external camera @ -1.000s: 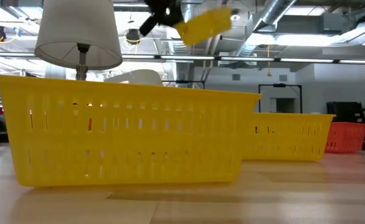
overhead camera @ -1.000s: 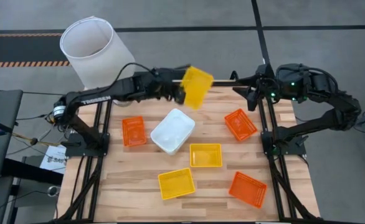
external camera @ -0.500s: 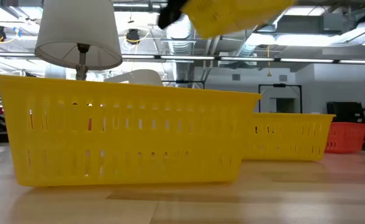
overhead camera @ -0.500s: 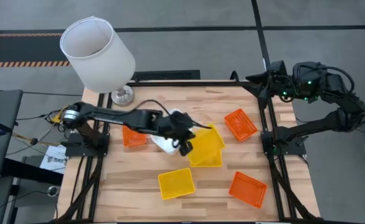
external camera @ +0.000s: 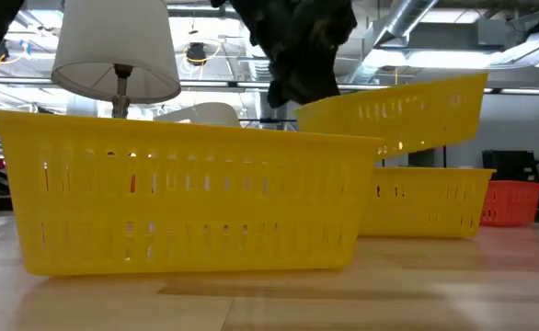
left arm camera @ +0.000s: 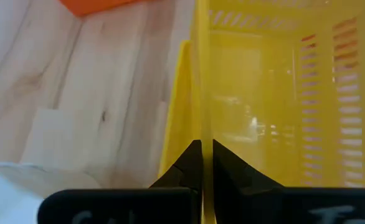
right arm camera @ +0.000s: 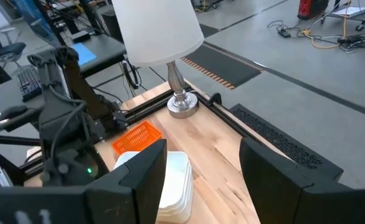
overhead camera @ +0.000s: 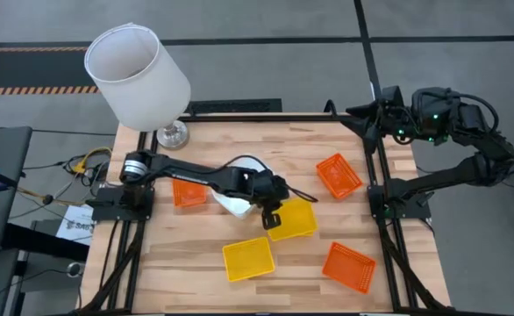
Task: Stack baskets by color
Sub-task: Stack the top yellow bin on top of the middle yellow bin
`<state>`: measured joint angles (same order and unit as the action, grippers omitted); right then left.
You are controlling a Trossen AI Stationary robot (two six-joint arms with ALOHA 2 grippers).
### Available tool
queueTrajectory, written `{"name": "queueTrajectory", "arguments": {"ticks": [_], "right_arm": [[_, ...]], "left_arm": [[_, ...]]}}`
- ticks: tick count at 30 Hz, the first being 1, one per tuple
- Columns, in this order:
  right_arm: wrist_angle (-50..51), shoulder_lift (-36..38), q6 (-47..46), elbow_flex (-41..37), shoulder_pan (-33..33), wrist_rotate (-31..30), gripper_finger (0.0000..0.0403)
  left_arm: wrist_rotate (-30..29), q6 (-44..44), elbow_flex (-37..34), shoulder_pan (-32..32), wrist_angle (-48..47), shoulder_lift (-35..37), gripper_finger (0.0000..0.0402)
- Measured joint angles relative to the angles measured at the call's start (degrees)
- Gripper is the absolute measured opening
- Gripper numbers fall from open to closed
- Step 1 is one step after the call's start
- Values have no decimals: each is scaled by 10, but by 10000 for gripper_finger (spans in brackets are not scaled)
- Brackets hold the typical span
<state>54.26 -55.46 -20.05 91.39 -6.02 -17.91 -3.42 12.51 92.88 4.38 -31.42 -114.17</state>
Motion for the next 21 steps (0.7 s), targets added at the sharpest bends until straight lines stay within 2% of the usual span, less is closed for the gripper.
{"name": "queueTrajectory", "arguments": {"ticks": [21], "right_arm": [[17, 0, 0, 0, 0, 1, 226]], "left_arm": [[31, -59, 0, -9, -71, -12, 0]]}}
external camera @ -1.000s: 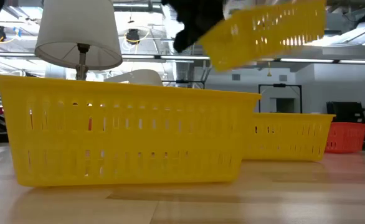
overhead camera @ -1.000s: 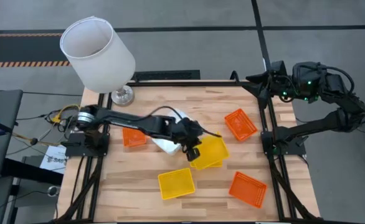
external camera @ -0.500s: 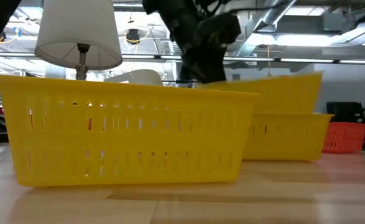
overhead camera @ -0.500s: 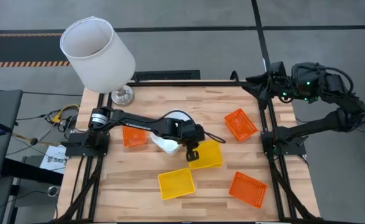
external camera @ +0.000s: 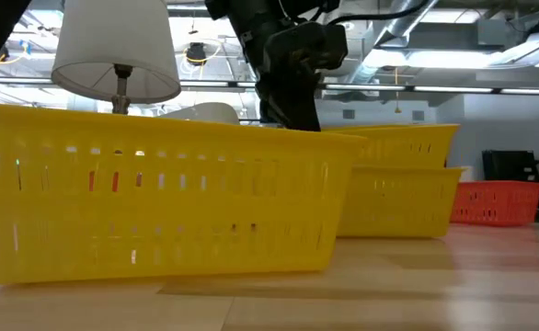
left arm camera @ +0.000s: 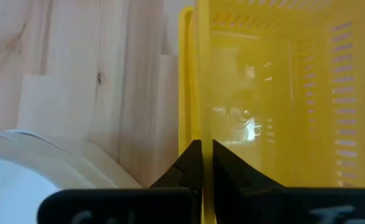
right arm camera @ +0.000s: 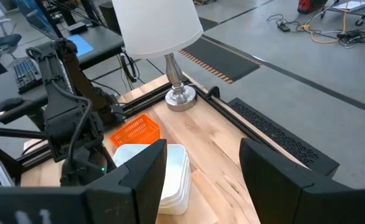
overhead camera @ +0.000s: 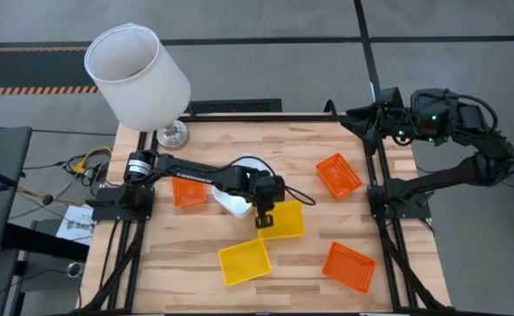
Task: Stack baskets by color
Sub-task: Stack the top yellow bin on top of the middle yellow bin, then adjust the stacked white bins
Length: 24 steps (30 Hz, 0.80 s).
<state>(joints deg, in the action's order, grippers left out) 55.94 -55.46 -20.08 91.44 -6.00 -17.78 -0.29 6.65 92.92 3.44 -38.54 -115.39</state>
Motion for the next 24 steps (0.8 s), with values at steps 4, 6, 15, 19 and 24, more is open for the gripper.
{"name": "queueTrajectory", "arguments": {"ticks": [4, 6, 15, 19, 24], "right_arm": [[0, 0, 0, 0, 0, 0, 226], [4, 0, 0, 0, 0, 0, 226], [4, 0, 1, 0, 0, 0, 226], [5, 0, 5, 0, 0, 0, 226], [7, 0, 5, 0, 0, 0, 226]], "left_arm": [[4, -7, 0, 0, 1, 0, 12], [13, -18, 0, 0, 2, 0, 26], [27, 5, 25, -9, -30, 0, 139], [21, 13, 82, -16, -88, 1, 168], [26, 74, 159, -20, -107, 3, 171]]}}
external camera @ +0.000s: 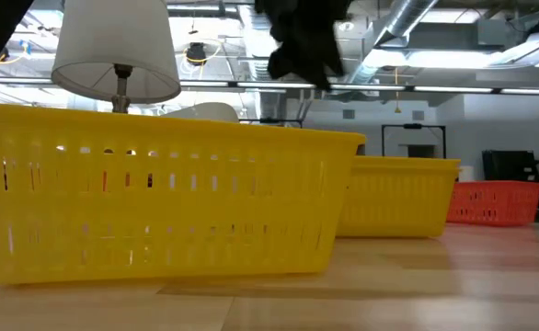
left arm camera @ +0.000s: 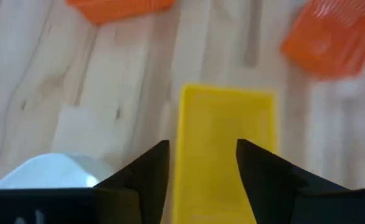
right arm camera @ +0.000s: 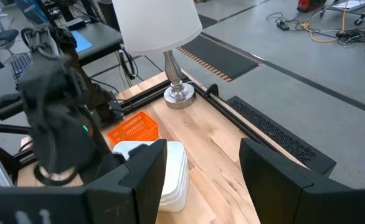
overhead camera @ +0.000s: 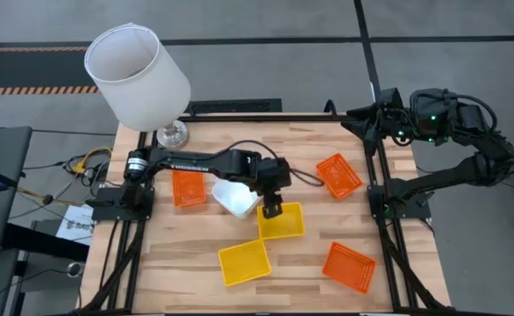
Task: Stack baskets by color
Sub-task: Adjust the stacked white bins
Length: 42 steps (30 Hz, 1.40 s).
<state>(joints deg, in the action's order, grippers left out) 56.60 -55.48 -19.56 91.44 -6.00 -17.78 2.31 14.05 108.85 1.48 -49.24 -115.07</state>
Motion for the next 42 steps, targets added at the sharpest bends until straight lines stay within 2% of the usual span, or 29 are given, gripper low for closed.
{"name": "queueTrajectory", "arguments": {"ticks": [3, 7, 11, 14, 20, 26, 29, 31, 42], "right_arm": [[0, 0, 1, 0, 0, 0, 226], [0, 0, 1, 0, 0, 0, 226], [0, 0, 1, 0, 0, 0, 226], [0, -2, -1, 0, 0, 0, 226], [6, -10, -4, 0, 0, 0, 226], [10, -13, -5, 0, 0, 0, 226], [10, -13, -12, 0, 0, 0, 226], [10, -13, -14, 0, 0, 0, 226], [11, -12, -11, 0, 0, 0, 226]], "left_arm": [[56, 28, 5, 5, 23, 0, 150], [151, 15, 6, 27, 51, -8, 92], [148, -9, 5, 49, 69, -32, 19], [145, 4, 4, 58, 73, -57, 8], [62, 78, 4, 68, 92, -99, 1], [-26, 165, 4, 32, 16, -109, 0], [-72, 172, 5, 5, -29, -109, 0], [-87, 171, 3, -16, -55, -109, 0], [-137, 153, -3, -129, -53, -111, 0]]}}
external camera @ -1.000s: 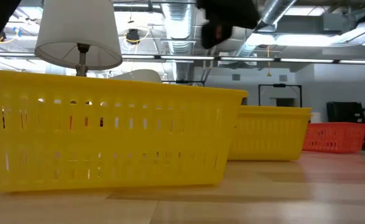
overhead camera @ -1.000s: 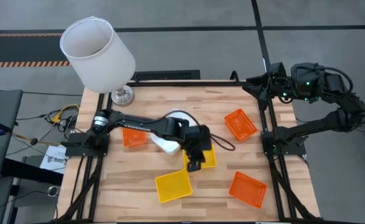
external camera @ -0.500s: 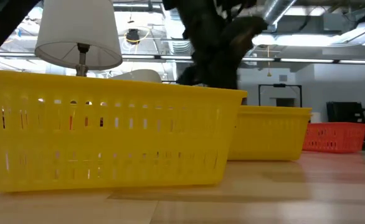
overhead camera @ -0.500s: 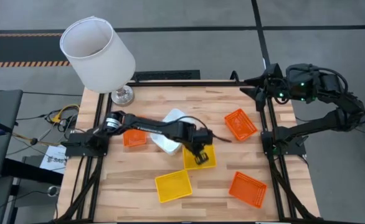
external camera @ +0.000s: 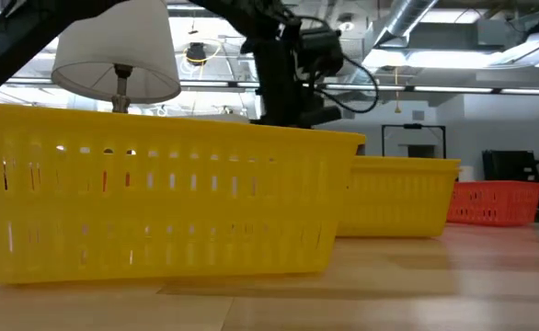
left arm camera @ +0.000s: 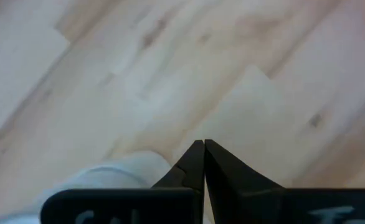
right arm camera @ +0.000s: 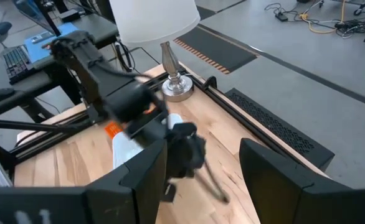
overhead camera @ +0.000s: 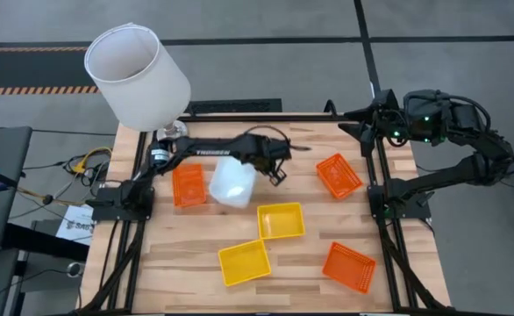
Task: Stack baskets by color
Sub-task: Adjust the stacked white bins, then adjust the stacked yellow bins
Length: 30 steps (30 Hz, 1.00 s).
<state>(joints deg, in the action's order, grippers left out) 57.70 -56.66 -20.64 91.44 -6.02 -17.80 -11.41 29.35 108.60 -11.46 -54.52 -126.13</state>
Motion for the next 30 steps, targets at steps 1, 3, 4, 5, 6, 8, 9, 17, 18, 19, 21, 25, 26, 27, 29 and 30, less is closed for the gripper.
{"name": "queueTrajectory", "arguments": {"ticks": [1, 3, 4, 5, 6, 8, 9, 17, 18, 19, 21, 25, 26, 27, 29, 30], "right_arm": [[0, 0, 0, 0, 0, 0, 226], [1, 0, 1, 0, 0, 0, 226], [1, 0, 1, 0, 0, 0, 226], [1, 0, 1, 0, 0, 0, 226], [1, 0, 1, 0, 0, 0, 226], [1, 0, 2, 0, 0, 0, 226], [2, 0, 2, 0, 0, 0, 226], [3, 0, 11, 0, 0, 0, 226], [3, 0, 12, 0, 0, 0, 226], [4, 0, 12, 0, 0, 0, 226], [6, 0, 14, 0, 0, 0, 226], [8, 0, 17, 0, 0, 0, 226], [8, 0, 17, 0, 0, 0, 226], [8, 0, 17, 0, 0, 0, 226], [8, 0, 17, 0, 0, 0, 226], [8, 0, 17, 0, 0, 0, 226]], "left_arm": [[5, 0, 0, -9, 0, 0, 0], [44, 10, 6, -24, -10, 0, 0], [69, 13, 12, -28, -16, 0, 0], [90, 12, 20, -28, -25, 1, 0], [105, 6, 32, -23, -36, 2, 0], [127, -18, 72, 0, -62, 5, 0], [141, -38, 95, 13, -77, 8, 0], [246, -116, 166, 128, -21, 12, 0], [249, -125, 165, 141, -18, 12, 0], [257, -136, 165, 153, -16, 12, 0], [268, -152, 165, 174, -10, 6, 0], [257, -153, 165, 209, -10, -23, 0], [254, -155, 165, 216, -9, -34, 0], [252, -160, 165, 221, -3, -43, 0], [246, -162, 164, 229, 8, -61, 0], [247, -162, 164, 231, 17, -69, 0]]}}
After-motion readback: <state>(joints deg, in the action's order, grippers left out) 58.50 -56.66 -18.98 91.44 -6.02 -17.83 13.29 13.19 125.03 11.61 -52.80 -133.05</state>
